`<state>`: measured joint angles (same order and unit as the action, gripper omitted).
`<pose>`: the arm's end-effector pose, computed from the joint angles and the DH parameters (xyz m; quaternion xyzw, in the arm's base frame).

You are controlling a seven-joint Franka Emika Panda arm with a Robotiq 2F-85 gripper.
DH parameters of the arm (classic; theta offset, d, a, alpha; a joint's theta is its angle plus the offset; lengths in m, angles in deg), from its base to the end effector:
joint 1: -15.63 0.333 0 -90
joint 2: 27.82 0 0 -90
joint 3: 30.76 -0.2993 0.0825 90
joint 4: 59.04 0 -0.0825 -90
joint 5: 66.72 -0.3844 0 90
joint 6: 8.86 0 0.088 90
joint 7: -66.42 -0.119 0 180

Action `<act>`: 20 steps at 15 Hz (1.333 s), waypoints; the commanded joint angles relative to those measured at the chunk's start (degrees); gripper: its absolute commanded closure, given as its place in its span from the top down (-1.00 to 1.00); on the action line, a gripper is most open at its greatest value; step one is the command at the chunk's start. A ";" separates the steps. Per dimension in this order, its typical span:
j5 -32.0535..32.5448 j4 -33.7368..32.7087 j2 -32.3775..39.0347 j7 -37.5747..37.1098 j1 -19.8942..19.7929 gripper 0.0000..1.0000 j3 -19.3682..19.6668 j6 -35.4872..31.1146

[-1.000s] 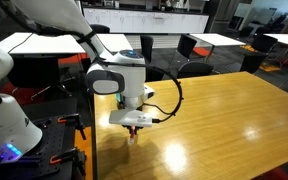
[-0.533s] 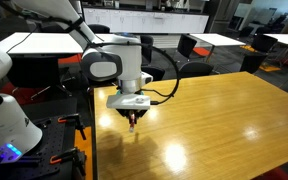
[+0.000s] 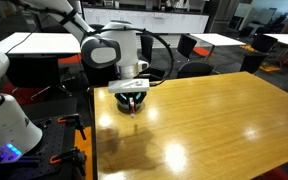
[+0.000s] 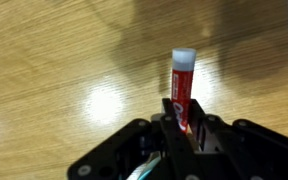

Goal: Put the marker in the teal bowl

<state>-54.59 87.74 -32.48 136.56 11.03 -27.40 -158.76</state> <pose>0.4581 -0.0602 0.2790 0.8045 0.5873 0.0168 0.0866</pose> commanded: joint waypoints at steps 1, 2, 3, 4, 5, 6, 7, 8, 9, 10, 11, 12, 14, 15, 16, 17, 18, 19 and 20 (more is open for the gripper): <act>1.72 0.72 -2.47 -1.91 1.96 -0.90 -0.89 1.83; 2.10 0.62 -2.50 -2.35 2.36 -0.90 -1.24 1.89; 2.29 0.52 -2.57 -2.42 2.78 -0.90 -1.61 2.02; 2.43 0.45 -2.62 -2.35 3.17 -0.90 -1.94 2.08; 2.64 0.36 -2.62 -2.51 3.55 -0.90 -2.29 2.14; 2.86 0.26 -2.55 -2.58 3.93 -0.90 -2.57 2.05; 2.91 0.06 -2.46 -2.54 4.31 -0.90 -2.94 2.27; 2.80 -0.09 -2.29 -2.35 4.67 -0.90 -3.20 2.27; 2.74 -0.30 -2.11 -2.32 4.99 -0.90 -3.53 2.35; 2.52 -0.43 -2.01 -2.04 5.36 -0.90 -3.74 2.39; 2.42 -0.58 -1.88 -1.89 5.71 -0.90 -3.95 2.32; 2.40 -0.82 -1.76 -1.86 6.07 -0.90 -4.25 2.51; 2.11 -1.35 -1.47 -1.57 6.85 -0.90 -4.89 2.75; 2.12 -1.61 -1.28 -1.60 7.19 -0.90 -5.18 2.84; 1.94 -1.98 -1.06 -1.40 7.64 -0.90 -5.46 3.14; 2.14 -2.26 -0.81 -1.47 7.94 -0.90 -5.75 3.25; 1.90 -2.53 -0.52 -1.18 8.24 -0.90 -6.03 3.43; 1.71 -2.91 -0.20 -0.89 8.60 -0.90 -6.33 3.77; 1.76 -3.14 0.09 -0.75 8.88 -0.90 -6.57 3.96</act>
<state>-53.53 86.62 -33.11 136.44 18.90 -33.35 -157.62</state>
